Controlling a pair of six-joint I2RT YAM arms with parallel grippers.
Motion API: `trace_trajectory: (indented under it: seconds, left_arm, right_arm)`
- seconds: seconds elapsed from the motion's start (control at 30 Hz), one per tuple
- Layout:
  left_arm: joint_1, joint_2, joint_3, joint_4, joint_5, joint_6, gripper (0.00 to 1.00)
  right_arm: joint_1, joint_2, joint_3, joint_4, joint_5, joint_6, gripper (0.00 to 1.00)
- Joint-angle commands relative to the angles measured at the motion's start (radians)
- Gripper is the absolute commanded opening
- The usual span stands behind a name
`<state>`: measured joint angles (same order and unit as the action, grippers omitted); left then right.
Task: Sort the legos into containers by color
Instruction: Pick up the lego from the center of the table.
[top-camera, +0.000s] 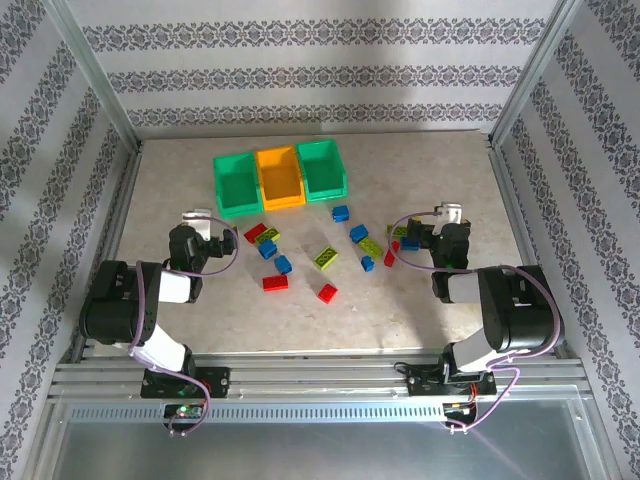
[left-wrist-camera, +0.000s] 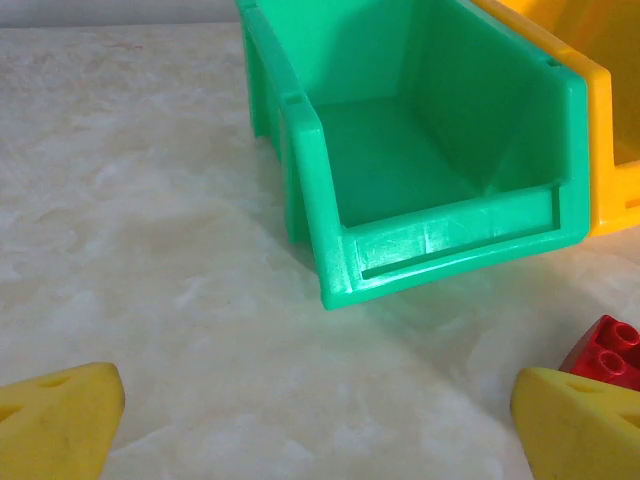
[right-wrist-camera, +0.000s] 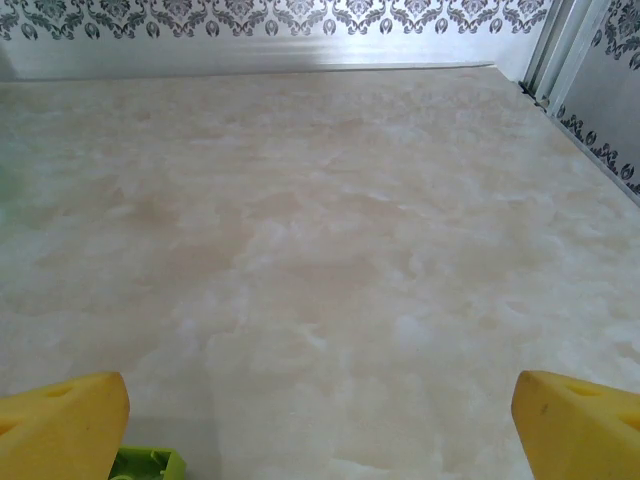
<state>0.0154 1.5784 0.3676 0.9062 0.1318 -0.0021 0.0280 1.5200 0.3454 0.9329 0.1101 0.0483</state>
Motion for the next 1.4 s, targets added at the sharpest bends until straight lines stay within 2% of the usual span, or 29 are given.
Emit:
trace_trajectory:
  seconds: [0.0, 0.8, 0.93, 1.2, 1.37]
  left_arm:
    - [0.014, 0.013, 0.013, 0.052, 0.023, 0.019, 0.99]
    - [0.015, 0.014, 0.013, 0.052, 0.023, 0.017, 0.99]
    - [0.014, 0.013, 0.025, 0.029, -0.033, -0.001, 0.99]
    - [0.014, 0.011, 0.025, 0.032, -0.039, -0.004, 0.99]
    - [0.014, -0.050, 0.018, -0.005, -0.063, -0.013, 0.99]
  right_arm:
    - [-0.006, 0.011, 0.021, 0.035, -0.016, -0.003, 0.98]
    - [-0.007, 0.011, 0.021, 0.034, -0.016, -0.004, 0.98]
    - [-0.007, 0.011, 0.021, 0.034, -0.018, -0.002, 0.98]
    - [-0.007, 0.009, 0.020, 0.035, -0.018, -0.002, 0.98]
    - [-0.008, 0.005, 0.023, 0.029, -0.025, -0.001, 0.98]
